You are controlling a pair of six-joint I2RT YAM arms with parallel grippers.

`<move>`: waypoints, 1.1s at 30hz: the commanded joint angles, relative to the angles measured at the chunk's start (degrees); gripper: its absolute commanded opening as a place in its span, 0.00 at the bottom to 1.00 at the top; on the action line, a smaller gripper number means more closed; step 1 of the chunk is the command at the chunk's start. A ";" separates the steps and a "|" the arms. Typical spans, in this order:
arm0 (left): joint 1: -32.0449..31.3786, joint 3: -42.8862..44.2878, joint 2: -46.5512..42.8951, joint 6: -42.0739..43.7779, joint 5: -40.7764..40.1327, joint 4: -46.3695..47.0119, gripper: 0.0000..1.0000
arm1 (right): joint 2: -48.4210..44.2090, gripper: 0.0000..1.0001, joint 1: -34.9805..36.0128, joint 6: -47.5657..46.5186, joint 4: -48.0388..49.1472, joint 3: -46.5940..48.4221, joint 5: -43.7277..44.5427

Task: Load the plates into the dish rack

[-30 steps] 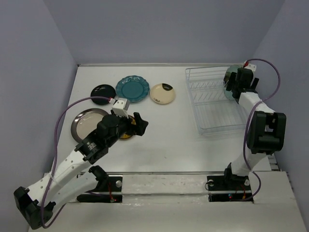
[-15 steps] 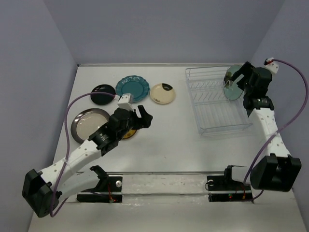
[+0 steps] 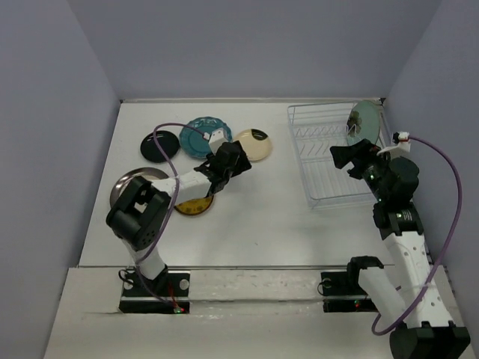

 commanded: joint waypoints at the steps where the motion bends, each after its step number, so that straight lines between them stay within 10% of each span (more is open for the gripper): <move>1: 2.09 5.91 6.20 -8.52 -4.68 4.48 0.79 | -3.93 0.90 0.23 0.61 1.61 -1.76 -8.96; 13: 3.77 18.49 21.70 -15.21 -6.17 1.23 0.68 | -4.29 0.90 3.31 -1.16 0.99 -3.35 -15.21; 20: 4.03 19.03 23.99 -15.91 -5.64 3.07 0.08 | -1.84 0.90 3.31 -1.24 1.43 -3.00 -15.21; 33: 2.27 -3.37 -2.44 -10.03 0.25 12.65 0.06 | 10.82 0.99 7.96 -6.08 -0.95 3.85 -15.13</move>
